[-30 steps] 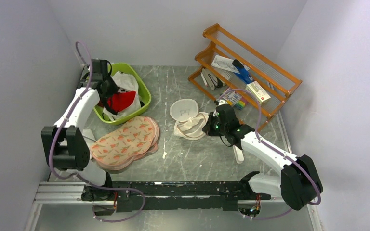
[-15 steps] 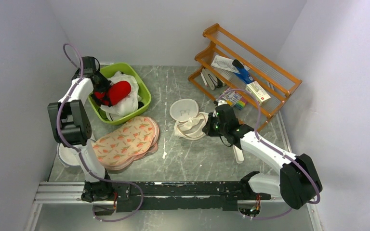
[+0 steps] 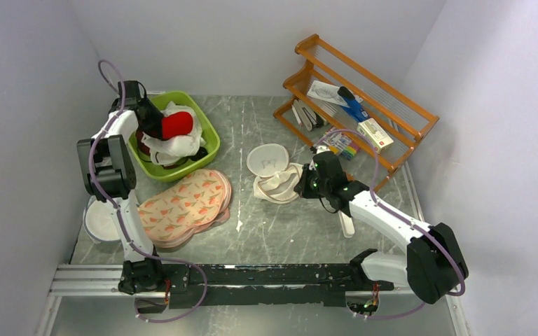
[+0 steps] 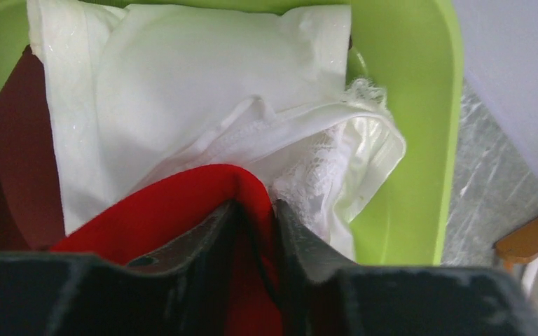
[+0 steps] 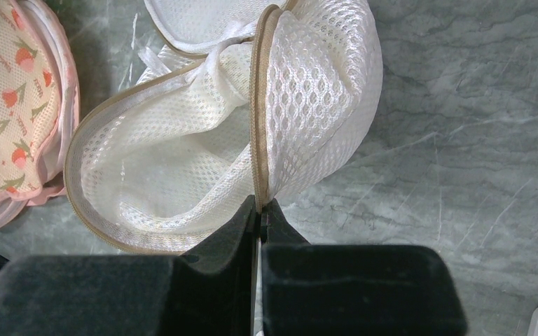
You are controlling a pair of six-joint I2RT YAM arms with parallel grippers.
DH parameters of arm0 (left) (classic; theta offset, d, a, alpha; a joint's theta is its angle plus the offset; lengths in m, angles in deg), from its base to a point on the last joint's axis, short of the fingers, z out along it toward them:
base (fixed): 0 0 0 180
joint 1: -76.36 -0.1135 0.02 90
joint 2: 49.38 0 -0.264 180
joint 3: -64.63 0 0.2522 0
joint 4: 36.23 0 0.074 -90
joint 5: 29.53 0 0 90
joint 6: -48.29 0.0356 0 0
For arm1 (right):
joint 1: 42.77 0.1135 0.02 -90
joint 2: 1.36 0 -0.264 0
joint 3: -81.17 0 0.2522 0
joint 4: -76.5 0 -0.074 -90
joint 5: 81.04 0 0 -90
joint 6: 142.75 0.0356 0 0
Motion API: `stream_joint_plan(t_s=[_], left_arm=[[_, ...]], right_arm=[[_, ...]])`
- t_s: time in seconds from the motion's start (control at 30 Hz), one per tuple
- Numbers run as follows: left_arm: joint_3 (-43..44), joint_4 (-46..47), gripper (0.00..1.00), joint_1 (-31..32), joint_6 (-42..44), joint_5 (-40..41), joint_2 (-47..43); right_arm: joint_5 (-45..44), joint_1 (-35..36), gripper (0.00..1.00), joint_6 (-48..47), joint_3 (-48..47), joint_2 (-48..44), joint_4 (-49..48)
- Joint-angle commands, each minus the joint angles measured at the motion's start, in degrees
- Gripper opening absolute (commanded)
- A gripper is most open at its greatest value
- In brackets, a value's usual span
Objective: Unzip the laundry bag and remove the bra
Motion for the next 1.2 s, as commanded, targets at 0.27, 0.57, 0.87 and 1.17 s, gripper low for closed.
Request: stream_joint_plan(t_s=[0.27, 0.57, 0.87, 1.17], left_arm=[[-7.58, 5.59, 0.75, -1.02, 2.70, -3.59, -17.87], [-10.33, 5.07, 0.82, -1.01, 3.25, -6.46, -27.34], [-20.03, 7.01, 0.90, 6.24, 4.17, -17.74, -34.58], [-32.95, 14.22, 0.89, 26.64, 3.68, -17.59, -36.27]], right_arm=[[-0.64, -0.26, 0.00, -0.92, -0.93, -0.45, -0.67], [-2.19, -0.25, 0.00, -1.47, -1.25, -0.85, 0.65], [-6.67, -0.27, 0.00, -3.50, -1.98, -1.98, 2.84], [-8.45, -0.25, 0.00, -4.39, -2.05, -2.61, 4.35]])
